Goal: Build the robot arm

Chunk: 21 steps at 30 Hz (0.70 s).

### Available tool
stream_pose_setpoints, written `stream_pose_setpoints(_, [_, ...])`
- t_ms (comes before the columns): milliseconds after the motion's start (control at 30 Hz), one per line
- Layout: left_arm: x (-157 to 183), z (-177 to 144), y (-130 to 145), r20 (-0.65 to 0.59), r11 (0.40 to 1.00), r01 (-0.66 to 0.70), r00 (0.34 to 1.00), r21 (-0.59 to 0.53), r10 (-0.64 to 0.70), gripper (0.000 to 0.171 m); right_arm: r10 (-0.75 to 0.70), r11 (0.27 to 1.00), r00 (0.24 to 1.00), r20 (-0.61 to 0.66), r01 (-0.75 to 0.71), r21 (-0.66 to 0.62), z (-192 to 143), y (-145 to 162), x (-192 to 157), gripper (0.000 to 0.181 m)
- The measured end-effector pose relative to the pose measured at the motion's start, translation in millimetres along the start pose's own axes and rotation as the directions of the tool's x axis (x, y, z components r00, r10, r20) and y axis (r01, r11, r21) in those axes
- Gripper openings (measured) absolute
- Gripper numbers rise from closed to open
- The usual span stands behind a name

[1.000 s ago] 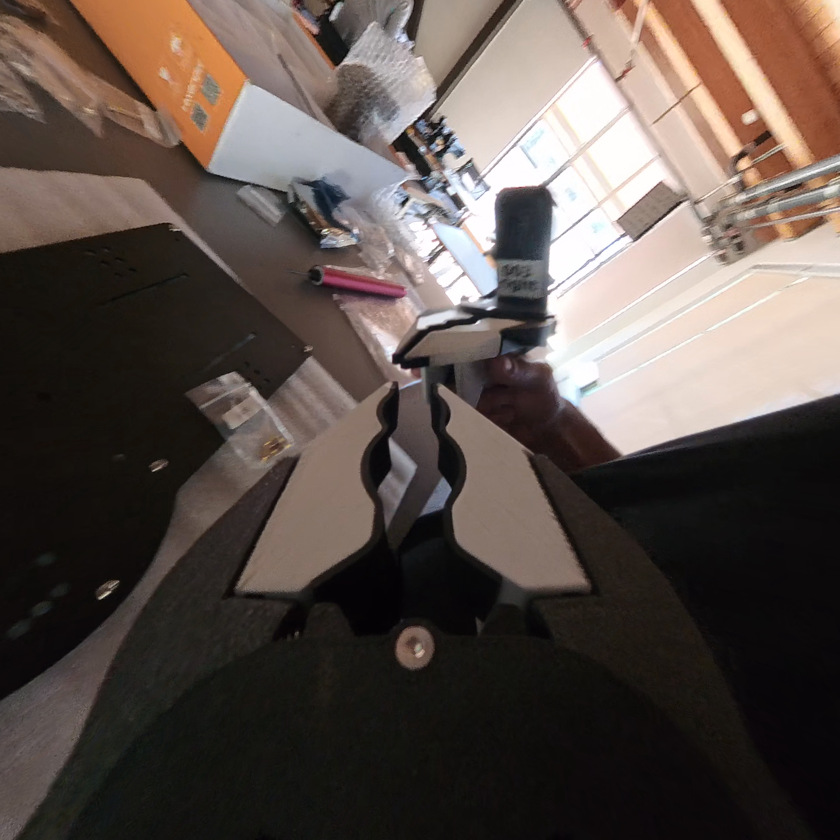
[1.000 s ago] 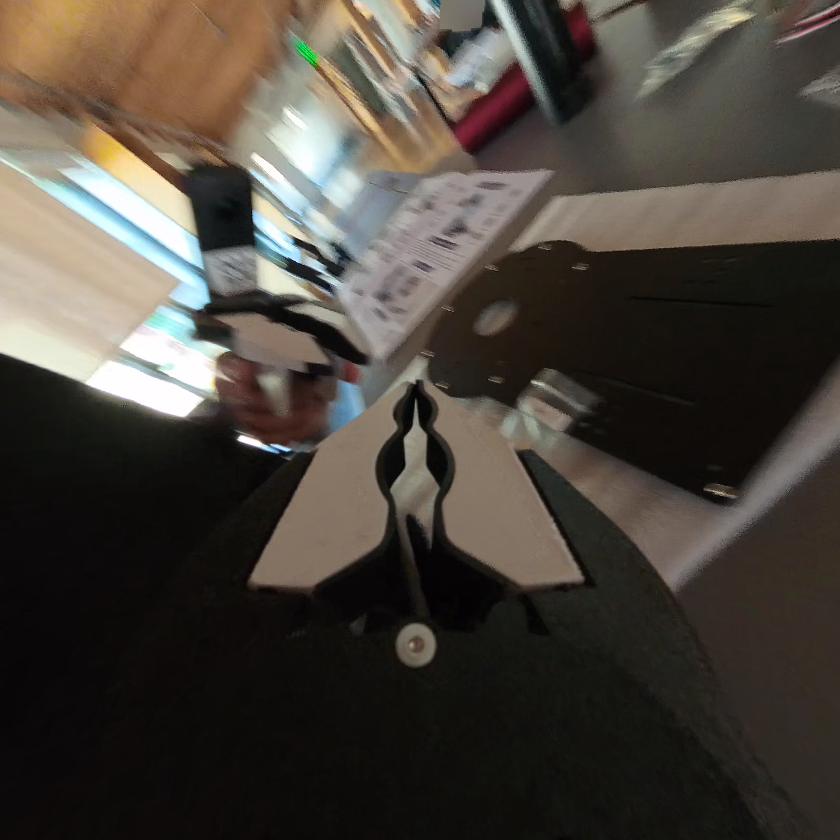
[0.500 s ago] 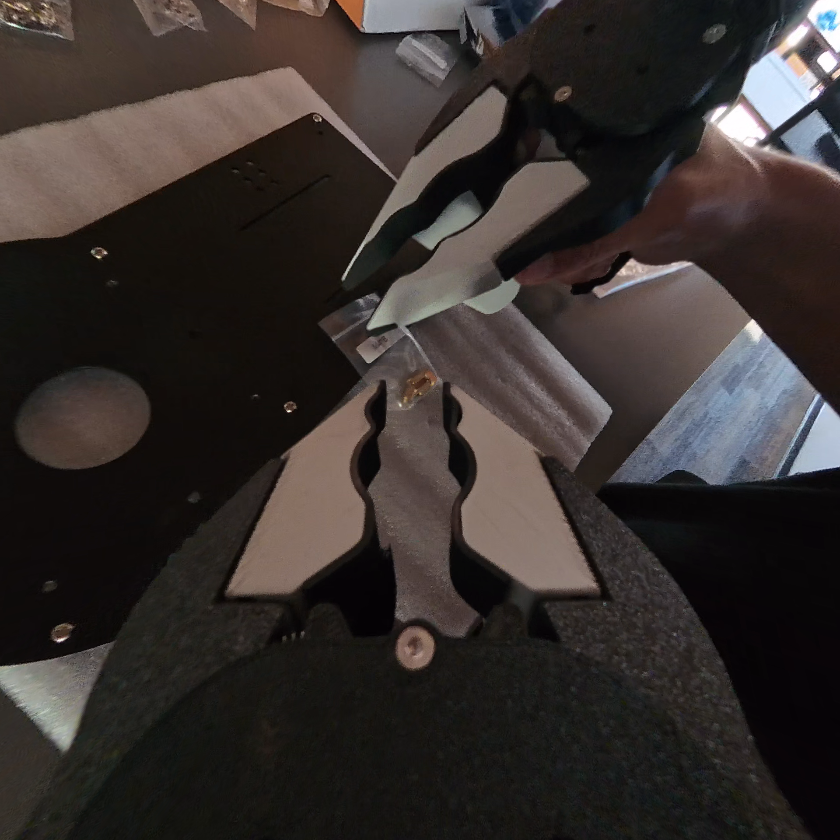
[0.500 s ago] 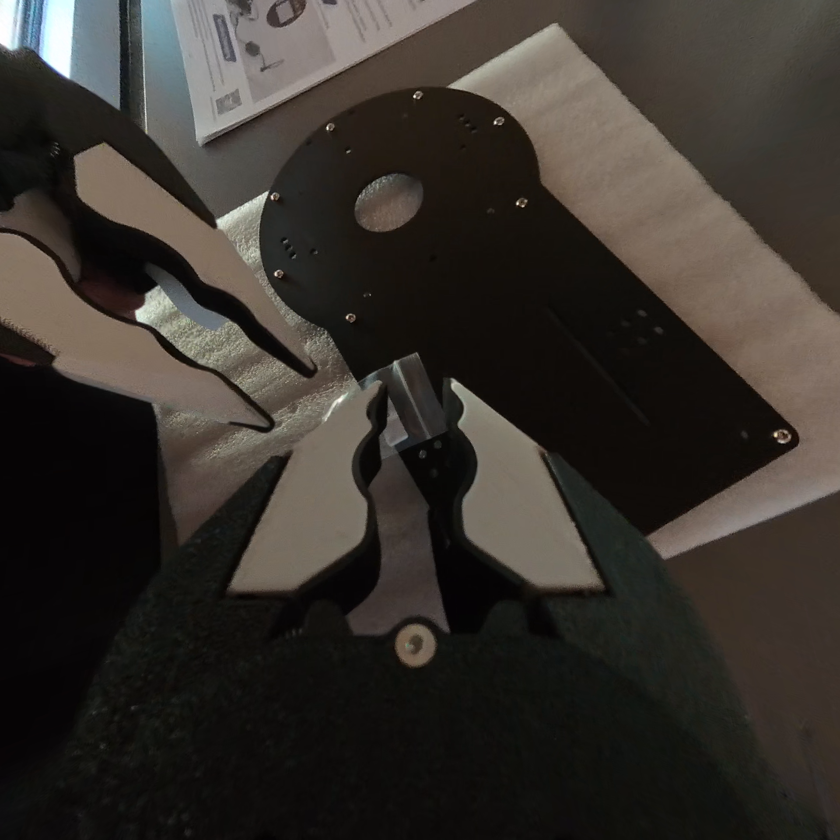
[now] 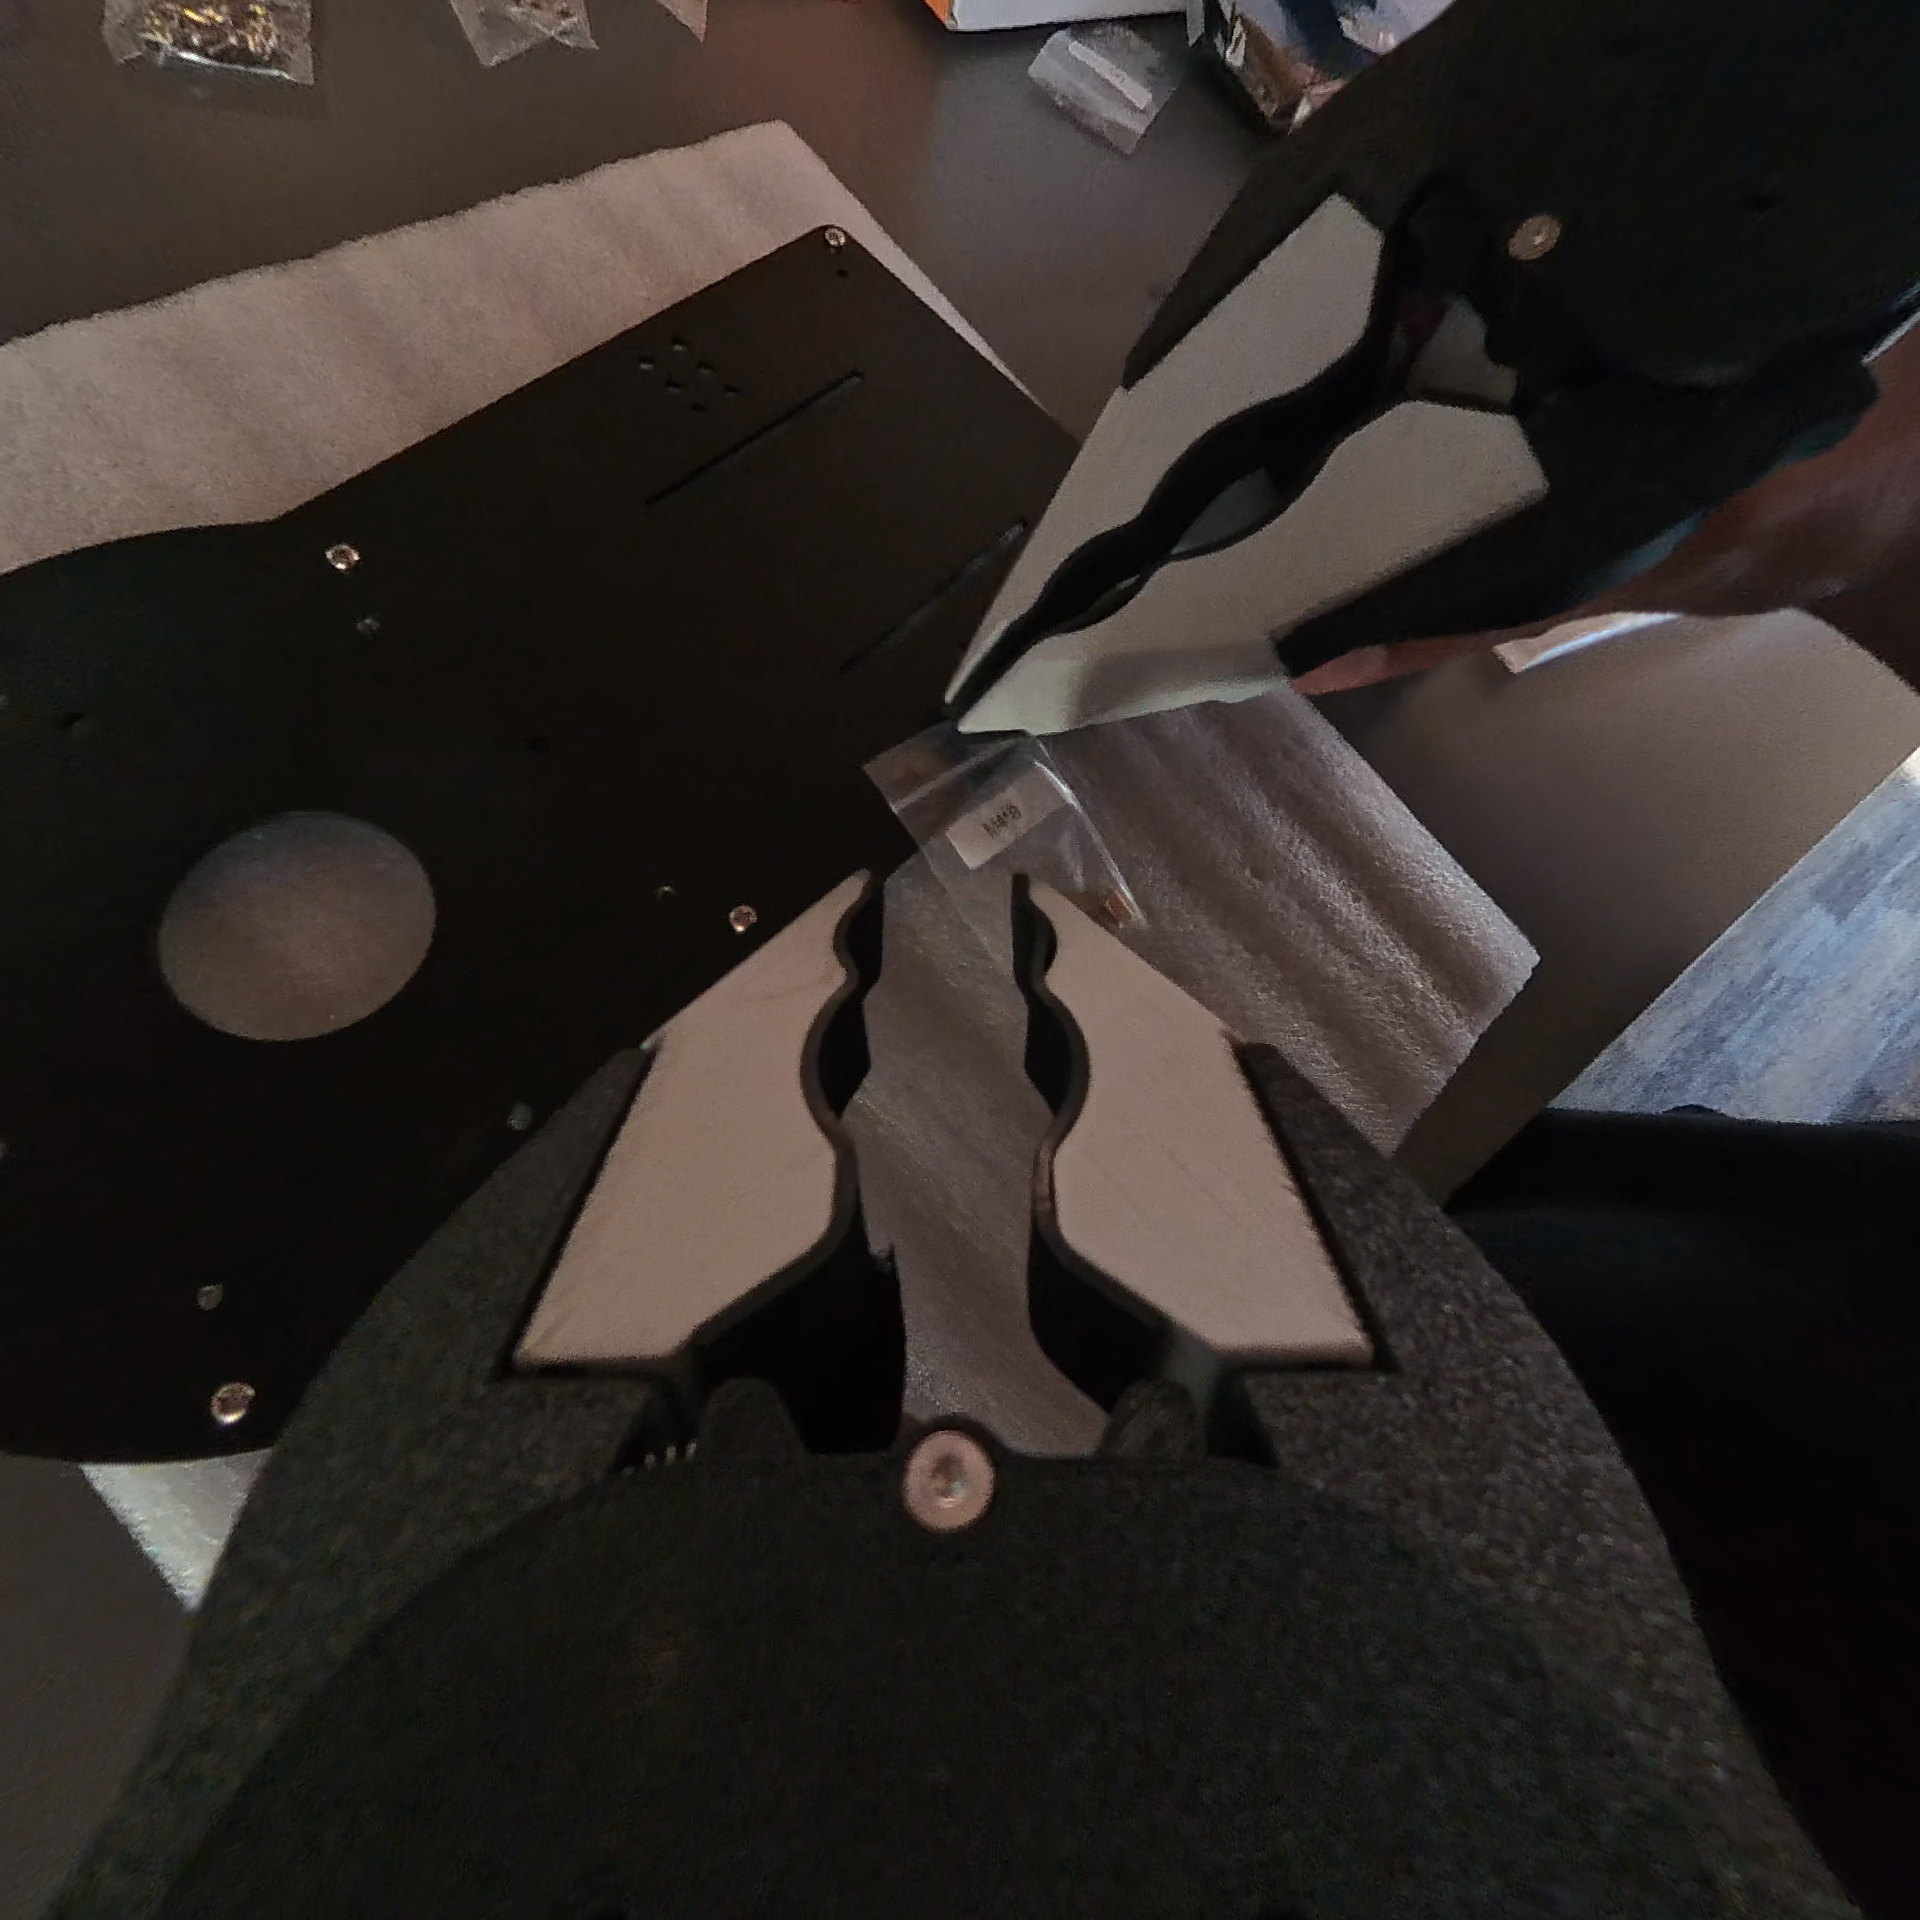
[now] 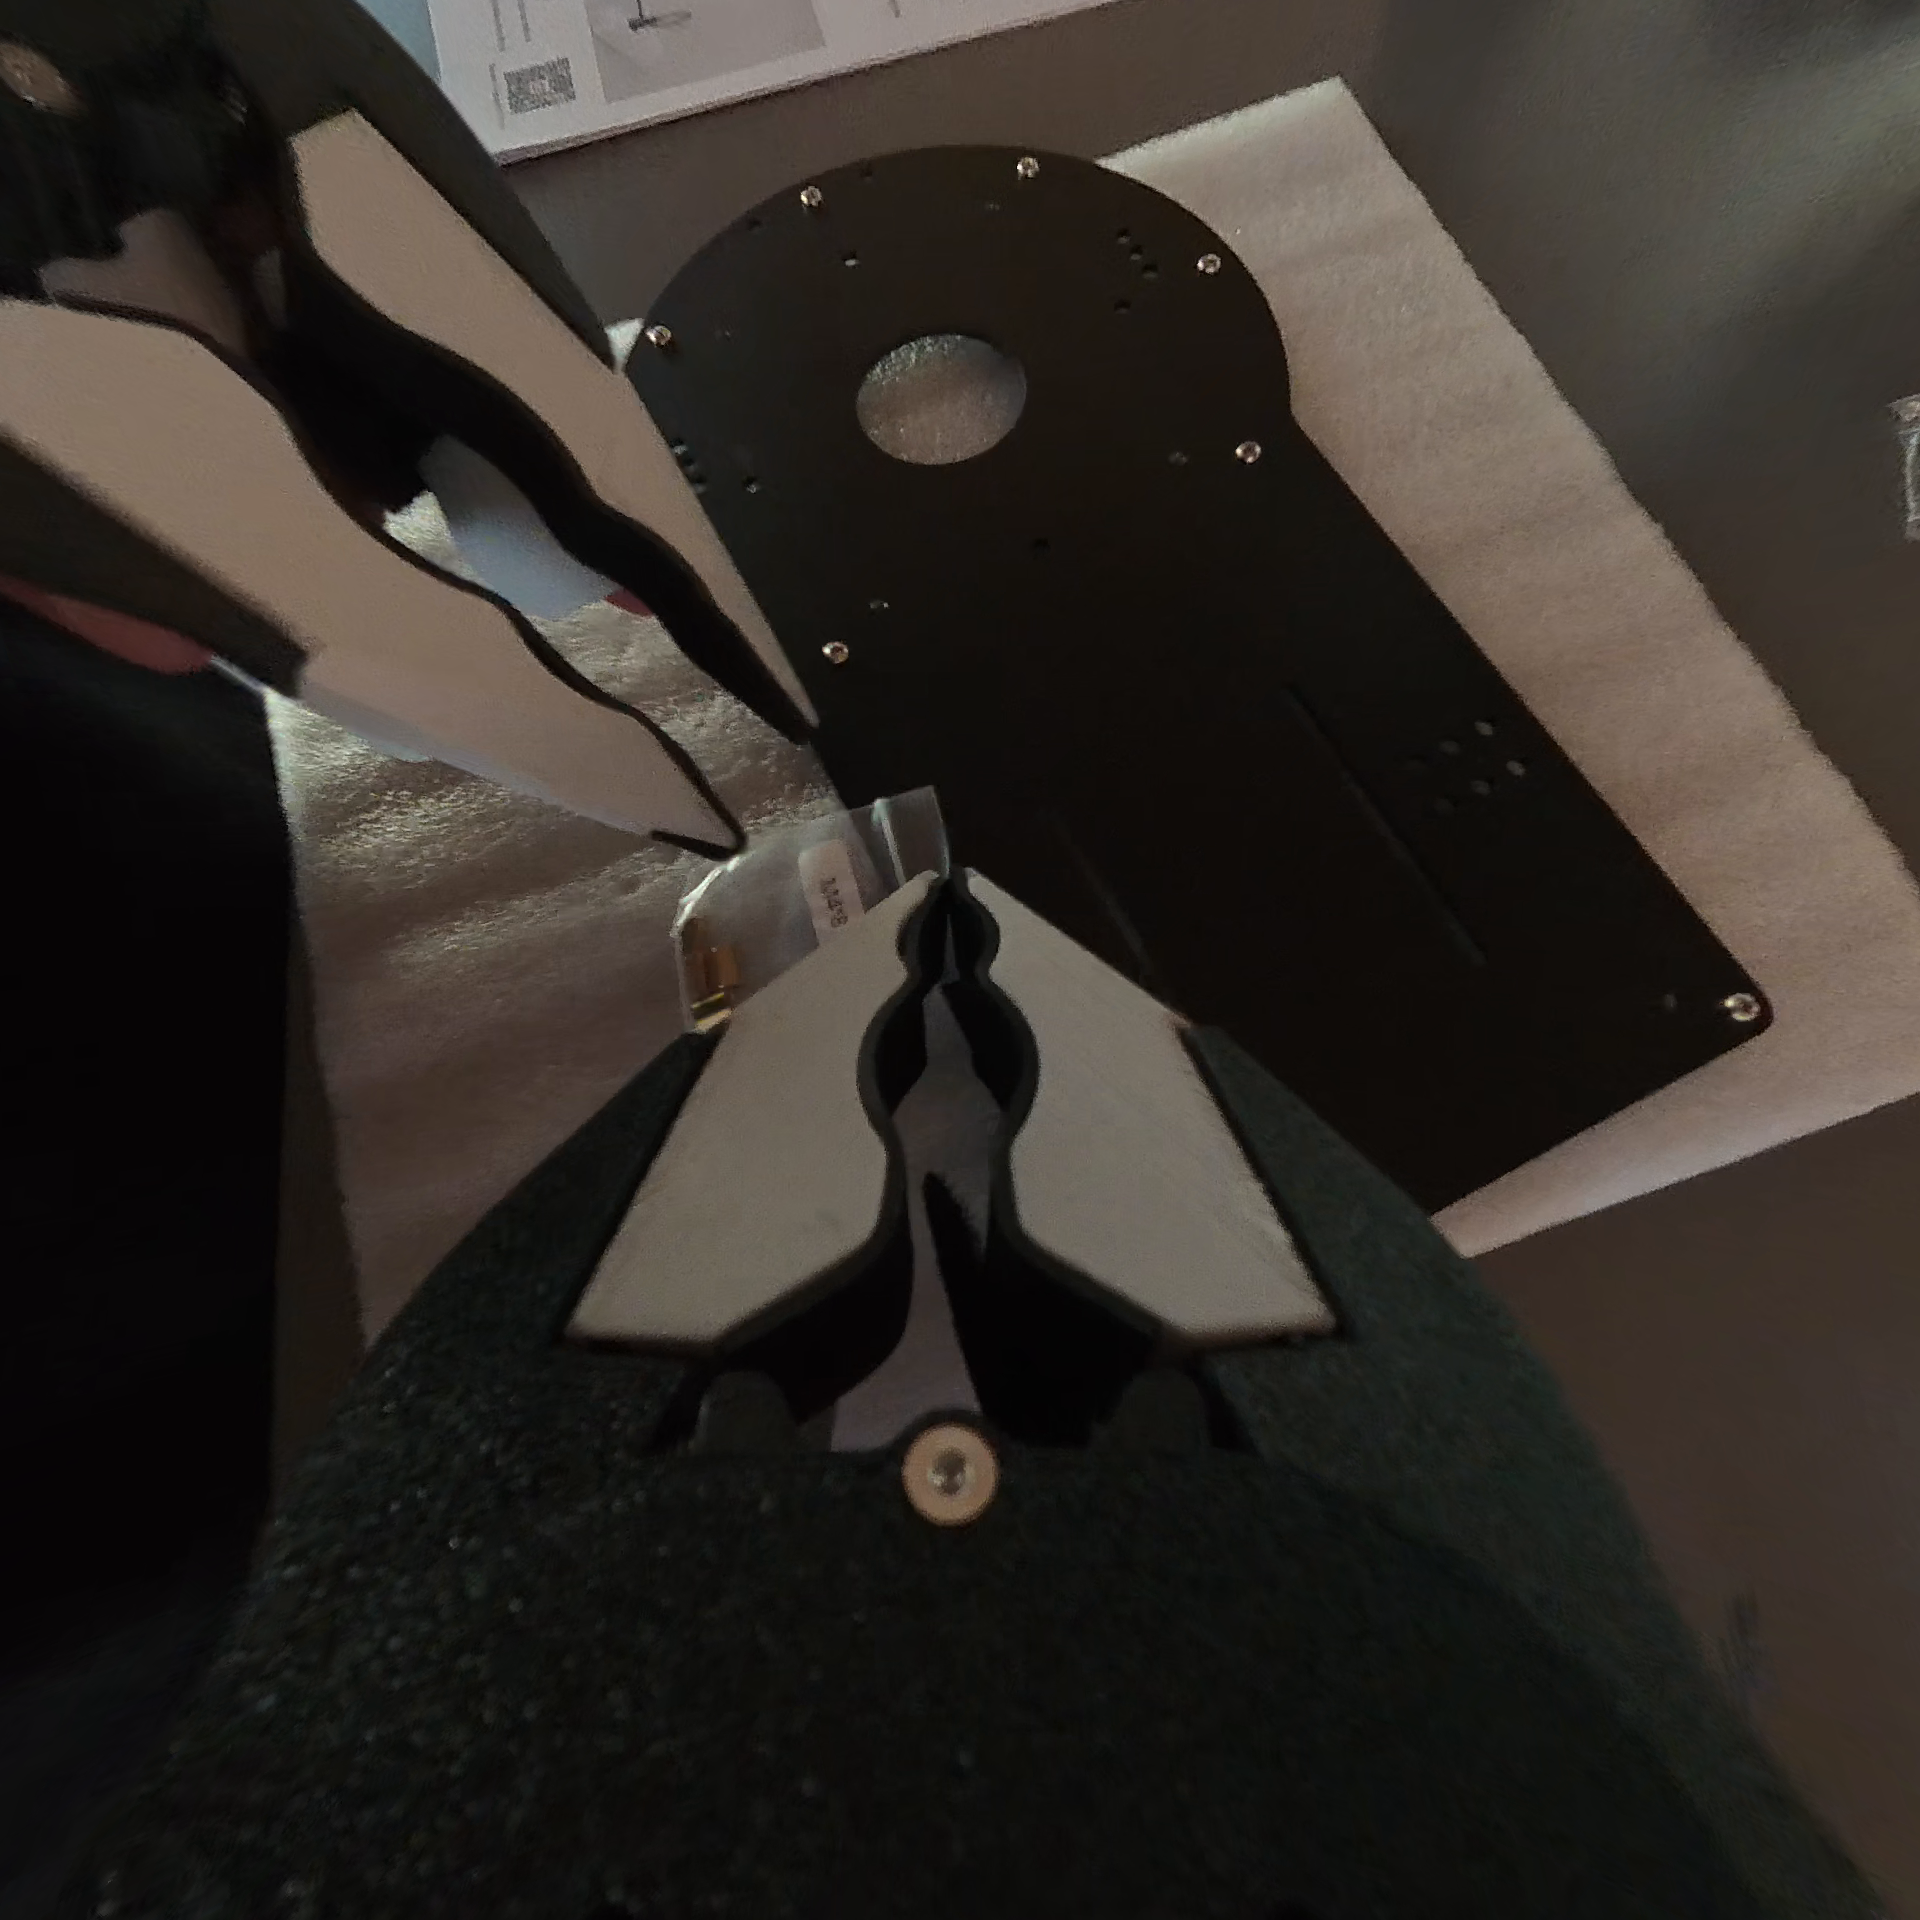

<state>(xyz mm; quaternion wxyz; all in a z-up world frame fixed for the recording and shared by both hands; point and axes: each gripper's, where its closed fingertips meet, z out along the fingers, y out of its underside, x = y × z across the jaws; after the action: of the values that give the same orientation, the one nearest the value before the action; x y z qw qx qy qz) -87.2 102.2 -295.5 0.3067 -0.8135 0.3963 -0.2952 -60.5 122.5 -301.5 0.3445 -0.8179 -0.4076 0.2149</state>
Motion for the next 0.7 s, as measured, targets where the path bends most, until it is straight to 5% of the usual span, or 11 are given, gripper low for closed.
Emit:
stream_pose_setpoints(233, [11.4,6.7,-3.4,-0.046,1.000,0.004,0.999,0.009,-0.003,0.027,0.092,0.985,0.992,0.092,-0.104,0.141,-23.1,-22.5,-27.8,0.000])
stream_pose_setpoints(367, [20.4,4.9,-7.5,-0.118,0.999,-0.007,0.993,0.042,0.012,0.001,0.120,0.976,0.988,0.100,-0.135,0.169,-31.4,-21.4,-33.6,0.000])
stream_pose_setpoints(700, [37.6,-12.6,-23.3,-0.121,0.950,-0.263,0.951,0.170,0.284,0.000,0.214,0.929,0.967,0.140,-0.246,0.276,-59.9,-38.4,-28.3,0.017])
